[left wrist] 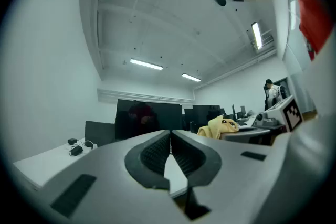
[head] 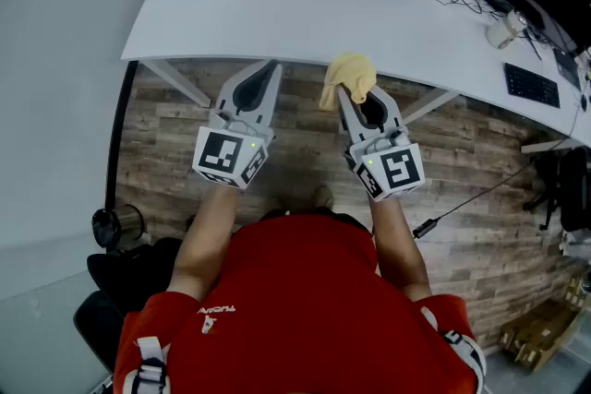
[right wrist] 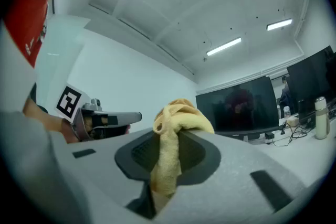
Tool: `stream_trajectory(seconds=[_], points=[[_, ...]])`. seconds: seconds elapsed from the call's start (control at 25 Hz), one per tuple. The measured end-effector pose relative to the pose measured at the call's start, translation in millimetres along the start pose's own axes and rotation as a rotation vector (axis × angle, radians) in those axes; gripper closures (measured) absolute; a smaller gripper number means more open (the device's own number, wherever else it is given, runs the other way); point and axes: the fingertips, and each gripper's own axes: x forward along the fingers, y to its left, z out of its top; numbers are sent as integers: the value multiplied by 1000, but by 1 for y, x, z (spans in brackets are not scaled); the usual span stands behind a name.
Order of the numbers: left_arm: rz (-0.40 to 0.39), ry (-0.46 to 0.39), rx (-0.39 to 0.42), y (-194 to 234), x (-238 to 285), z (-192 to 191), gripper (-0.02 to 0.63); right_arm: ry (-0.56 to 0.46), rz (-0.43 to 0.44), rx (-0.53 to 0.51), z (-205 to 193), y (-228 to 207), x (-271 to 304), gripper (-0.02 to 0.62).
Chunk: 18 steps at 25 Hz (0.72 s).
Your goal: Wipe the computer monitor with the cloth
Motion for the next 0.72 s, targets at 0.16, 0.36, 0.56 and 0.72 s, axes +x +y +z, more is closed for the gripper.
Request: stream_trajectory(seconds=[0.16, 0.36, 0.56, 0.72], points=[[-2, -4, 8, -3, 4, 2, 597, -7, 3, -5, 0, -1, -1, 526], [-6, -5, 20, -15, 17, 2, 597, -20, 6, 6, 2, -14, -7, 526], [3, 7, 29, -24, 34, -2, 597, -20, 12, 30, -2, -33, -10, 525], [17, 19, 32, -32, 49, -7, 597, -15, 40, 38, -5, -46, -12, 525]])
